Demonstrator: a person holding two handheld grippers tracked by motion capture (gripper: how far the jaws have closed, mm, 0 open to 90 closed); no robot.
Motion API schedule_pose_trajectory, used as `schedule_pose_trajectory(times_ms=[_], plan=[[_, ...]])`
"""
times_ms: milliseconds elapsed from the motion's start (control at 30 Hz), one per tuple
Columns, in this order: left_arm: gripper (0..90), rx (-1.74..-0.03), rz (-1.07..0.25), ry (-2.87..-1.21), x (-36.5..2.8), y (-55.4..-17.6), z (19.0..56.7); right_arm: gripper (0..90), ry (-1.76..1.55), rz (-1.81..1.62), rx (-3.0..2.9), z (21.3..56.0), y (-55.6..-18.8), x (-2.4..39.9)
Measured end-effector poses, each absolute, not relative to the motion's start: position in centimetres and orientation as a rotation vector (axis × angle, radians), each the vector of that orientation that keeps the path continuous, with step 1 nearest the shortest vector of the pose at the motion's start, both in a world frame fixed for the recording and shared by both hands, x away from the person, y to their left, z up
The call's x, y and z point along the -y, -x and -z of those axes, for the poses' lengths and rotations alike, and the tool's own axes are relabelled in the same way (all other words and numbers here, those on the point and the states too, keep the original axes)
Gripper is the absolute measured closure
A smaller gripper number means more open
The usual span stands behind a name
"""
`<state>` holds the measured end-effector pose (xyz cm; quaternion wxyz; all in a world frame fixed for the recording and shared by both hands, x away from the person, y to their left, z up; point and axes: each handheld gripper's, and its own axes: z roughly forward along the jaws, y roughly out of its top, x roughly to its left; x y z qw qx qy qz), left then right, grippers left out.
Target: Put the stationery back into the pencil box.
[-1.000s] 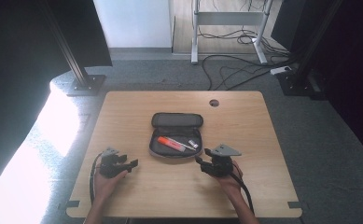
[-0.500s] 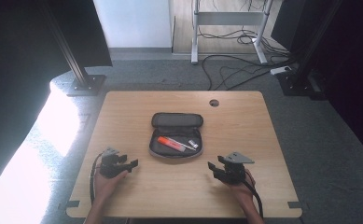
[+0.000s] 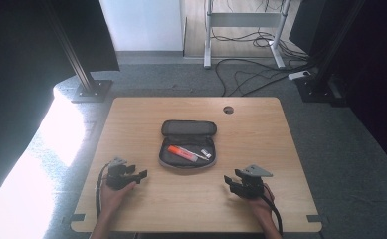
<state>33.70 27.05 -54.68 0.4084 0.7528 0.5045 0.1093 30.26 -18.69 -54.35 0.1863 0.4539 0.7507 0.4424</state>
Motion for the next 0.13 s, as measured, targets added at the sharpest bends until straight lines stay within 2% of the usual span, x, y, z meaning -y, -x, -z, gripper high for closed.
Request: schedule_pose_trajectory(times_ms=[133], plan=[[34.2, -1.273, -0.274, -1.896, -27.06, -33.71, 54.68, 44.5, -1.285, -1.239, -2.117, 54.55, -30.30, 18.81]])
